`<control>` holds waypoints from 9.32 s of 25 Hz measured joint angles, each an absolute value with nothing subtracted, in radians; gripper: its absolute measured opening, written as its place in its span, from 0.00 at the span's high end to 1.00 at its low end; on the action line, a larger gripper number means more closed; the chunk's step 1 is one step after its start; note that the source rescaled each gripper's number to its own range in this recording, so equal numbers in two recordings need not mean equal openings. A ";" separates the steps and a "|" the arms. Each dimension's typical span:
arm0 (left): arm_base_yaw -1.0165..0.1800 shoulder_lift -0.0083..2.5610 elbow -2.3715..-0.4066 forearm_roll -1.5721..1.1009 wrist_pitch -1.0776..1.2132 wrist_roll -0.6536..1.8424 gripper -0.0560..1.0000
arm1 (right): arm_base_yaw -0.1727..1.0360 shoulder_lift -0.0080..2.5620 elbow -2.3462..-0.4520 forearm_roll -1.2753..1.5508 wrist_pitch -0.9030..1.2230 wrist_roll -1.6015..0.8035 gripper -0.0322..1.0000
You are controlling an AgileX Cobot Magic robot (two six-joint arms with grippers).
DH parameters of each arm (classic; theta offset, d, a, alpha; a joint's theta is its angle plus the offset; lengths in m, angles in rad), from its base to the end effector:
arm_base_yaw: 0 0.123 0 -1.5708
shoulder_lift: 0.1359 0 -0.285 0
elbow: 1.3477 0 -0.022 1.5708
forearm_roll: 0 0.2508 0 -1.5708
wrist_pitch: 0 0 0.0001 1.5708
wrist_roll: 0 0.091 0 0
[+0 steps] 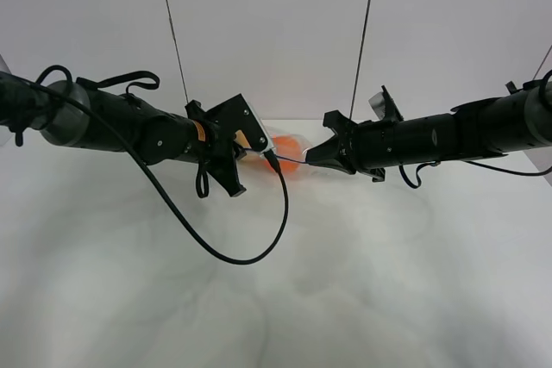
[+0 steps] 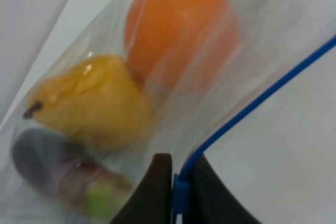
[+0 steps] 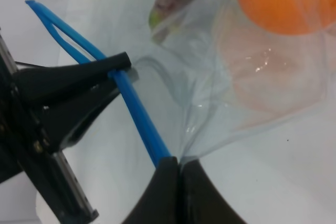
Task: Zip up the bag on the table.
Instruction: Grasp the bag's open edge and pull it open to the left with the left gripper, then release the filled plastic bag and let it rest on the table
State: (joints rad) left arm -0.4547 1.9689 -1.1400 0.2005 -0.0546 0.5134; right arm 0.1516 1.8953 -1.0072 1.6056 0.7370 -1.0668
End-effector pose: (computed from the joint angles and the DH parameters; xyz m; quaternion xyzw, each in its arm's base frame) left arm 0.3725 -0.1832 0.1572 0.5006 0.7530 0.0503 0.4242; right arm 0.3519 0.1157 0.1667 0.0328 0.8698 0.4364 0.2277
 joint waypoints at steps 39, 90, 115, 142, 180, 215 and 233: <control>-0.186 1.969 -1.140 0.200 -0.010 0.556 0.95 | 0.152 1.895 -1.007 1.586 0.734 -1.064 0.97; -0.150 1.969 -1.140 0.193 0.123 -0.017 0.38 | 0.149 1.895 -1.006 1.535 0.692 -1.064 0.97; -0.030 1.912 -1.272 0.186 0.515 -0.124 0.38 | 0.149 1.895 -1.006 1.507 0.685 -1.064 0.97; 0.020 1.362 -1.082 0.186 0.502 -0.155 0.38 | 0.149 1.895 -1.006 1.507 0.685 -1.059 0.97; -0.086 0.599 -0.831 0.206 0.682 -0.167 0.38 | 0.149 1.895 -1.006 1.456 0.686 -1.052 0.97; -0.086 0.002 -0.580 0.111 1.030 -0.204 0.38 | 0.149 1.895 -1.006 1.431 0.686 -1.052 0.97; -0.086 -0.003 -0.499 0.059 1.057 -0.150 0.38 | 0.149 1.895 -1.006 1.430 0.686 -1.052 0.97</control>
